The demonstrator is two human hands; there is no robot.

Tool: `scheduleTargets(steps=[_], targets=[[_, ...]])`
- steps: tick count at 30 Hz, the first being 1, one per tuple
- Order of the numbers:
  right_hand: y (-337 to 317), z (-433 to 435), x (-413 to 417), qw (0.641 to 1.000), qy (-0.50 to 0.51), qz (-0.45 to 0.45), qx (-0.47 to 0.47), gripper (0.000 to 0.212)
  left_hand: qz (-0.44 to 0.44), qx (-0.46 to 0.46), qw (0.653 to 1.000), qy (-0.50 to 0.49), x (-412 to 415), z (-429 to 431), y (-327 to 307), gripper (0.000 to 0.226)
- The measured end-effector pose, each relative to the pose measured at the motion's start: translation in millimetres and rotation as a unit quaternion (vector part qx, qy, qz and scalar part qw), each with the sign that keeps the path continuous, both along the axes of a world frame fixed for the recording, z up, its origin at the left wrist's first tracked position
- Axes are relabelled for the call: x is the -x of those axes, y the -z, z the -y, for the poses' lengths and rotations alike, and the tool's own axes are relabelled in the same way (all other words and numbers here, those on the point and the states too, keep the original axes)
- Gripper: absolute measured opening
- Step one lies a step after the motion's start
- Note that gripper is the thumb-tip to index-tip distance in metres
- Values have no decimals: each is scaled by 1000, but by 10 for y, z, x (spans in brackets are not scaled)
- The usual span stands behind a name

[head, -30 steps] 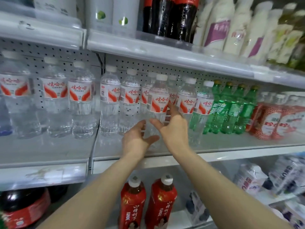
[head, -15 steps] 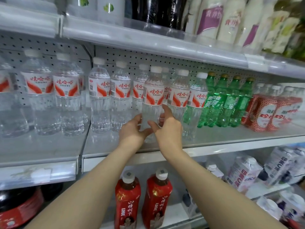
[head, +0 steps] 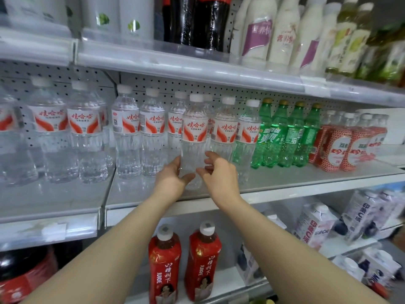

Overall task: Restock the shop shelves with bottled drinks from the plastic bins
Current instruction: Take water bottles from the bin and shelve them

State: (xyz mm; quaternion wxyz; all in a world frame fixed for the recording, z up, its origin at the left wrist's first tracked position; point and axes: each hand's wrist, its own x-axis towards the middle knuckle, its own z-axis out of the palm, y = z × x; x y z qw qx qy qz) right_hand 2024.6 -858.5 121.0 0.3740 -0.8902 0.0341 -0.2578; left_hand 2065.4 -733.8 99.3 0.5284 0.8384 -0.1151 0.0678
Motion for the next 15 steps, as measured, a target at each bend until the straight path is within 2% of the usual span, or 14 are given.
scheduleTargets(steps=[3,7,10,15], targets=[[24,91,96,1000,-14,13,4,46,24,22,999,-42,107,-2,130,69],[45,307,306,999,-22,26,-2,38,128,48,986,-99,313,-14,220,42],[110,502,499,999,-10,37,3,35,143,50,987,-60,492,105,259,31],[329,912,901,999,29,30,15,33,125,42,991,35,831,542,389,28]])
